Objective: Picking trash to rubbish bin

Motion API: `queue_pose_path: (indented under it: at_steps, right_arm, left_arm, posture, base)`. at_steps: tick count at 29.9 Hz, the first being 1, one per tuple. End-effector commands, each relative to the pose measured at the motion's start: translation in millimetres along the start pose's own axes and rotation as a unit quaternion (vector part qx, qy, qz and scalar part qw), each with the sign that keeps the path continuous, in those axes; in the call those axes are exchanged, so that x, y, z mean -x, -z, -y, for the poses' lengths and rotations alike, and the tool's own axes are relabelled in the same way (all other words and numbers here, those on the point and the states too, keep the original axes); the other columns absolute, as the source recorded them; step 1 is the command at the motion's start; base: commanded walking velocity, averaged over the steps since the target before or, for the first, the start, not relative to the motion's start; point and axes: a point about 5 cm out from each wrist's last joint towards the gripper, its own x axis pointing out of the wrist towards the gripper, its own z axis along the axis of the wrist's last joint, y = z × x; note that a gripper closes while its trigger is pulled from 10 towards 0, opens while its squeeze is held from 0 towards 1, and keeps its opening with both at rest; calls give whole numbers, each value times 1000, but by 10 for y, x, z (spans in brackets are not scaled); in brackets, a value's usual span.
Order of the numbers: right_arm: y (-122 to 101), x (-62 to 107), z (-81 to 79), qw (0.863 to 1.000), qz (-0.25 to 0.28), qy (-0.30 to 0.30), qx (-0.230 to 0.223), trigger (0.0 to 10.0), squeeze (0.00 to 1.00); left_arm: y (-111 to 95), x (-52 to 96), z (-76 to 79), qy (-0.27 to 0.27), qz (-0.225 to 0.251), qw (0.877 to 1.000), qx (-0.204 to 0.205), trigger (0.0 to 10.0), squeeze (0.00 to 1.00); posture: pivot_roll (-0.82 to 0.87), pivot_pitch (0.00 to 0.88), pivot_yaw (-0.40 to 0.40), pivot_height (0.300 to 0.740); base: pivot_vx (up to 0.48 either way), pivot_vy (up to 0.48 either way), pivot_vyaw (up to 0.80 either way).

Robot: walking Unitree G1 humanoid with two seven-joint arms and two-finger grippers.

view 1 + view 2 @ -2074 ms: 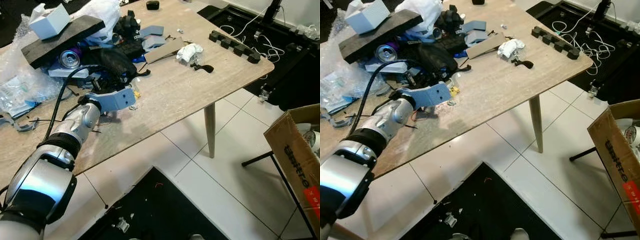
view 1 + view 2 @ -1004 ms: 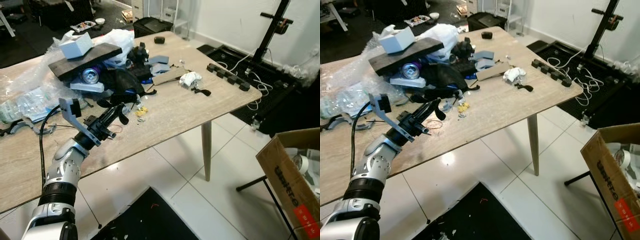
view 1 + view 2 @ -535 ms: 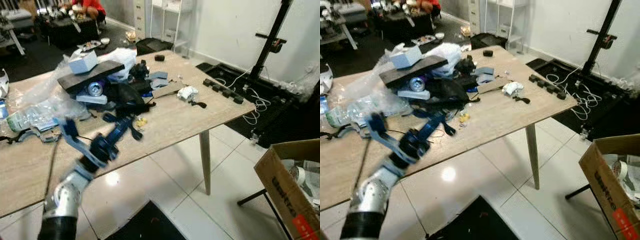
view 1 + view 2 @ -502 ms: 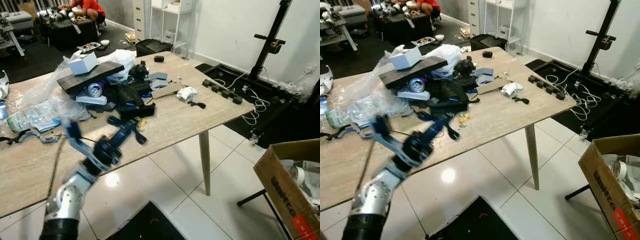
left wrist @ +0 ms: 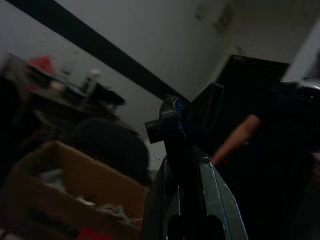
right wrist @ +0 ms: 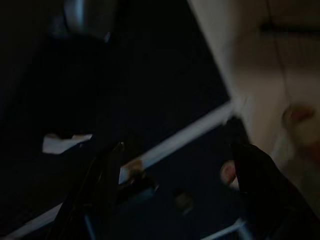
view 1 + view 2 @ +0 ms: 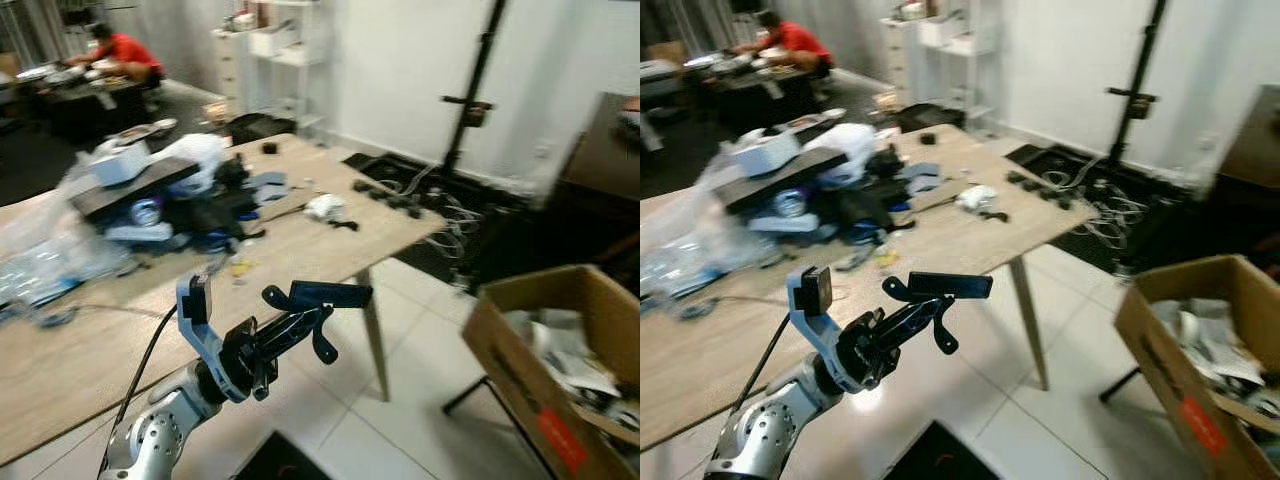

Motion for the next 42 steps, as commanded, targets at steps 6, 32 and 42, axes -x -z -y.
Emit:
queue_pose_path:
  at_steps: [6,32,42]
  right_arm:
    - [48,-2,-66,1000,-15,-11,20,10000,0]
    - [65,-5,-152,999,-22,-18,25,10000,0]
    - [79,-4,-150,999,-23,-18,22,10000,0]
  left_arm:
    - [32,-78,-125,-69,4,997,-16,10000,0]
    - [75,-299,-275,-135,33,990,-27,10000,0]
    - [178,-340,-301,-163,22,985,-43,10000,0]
  posture:
    - [-143,112,42,740]
    - [-150,114,47,740]
    - [-152,114,46,740]
  base:
    - [0,0,-780]
    - [0,0,-781]
    - [0,0,-781]
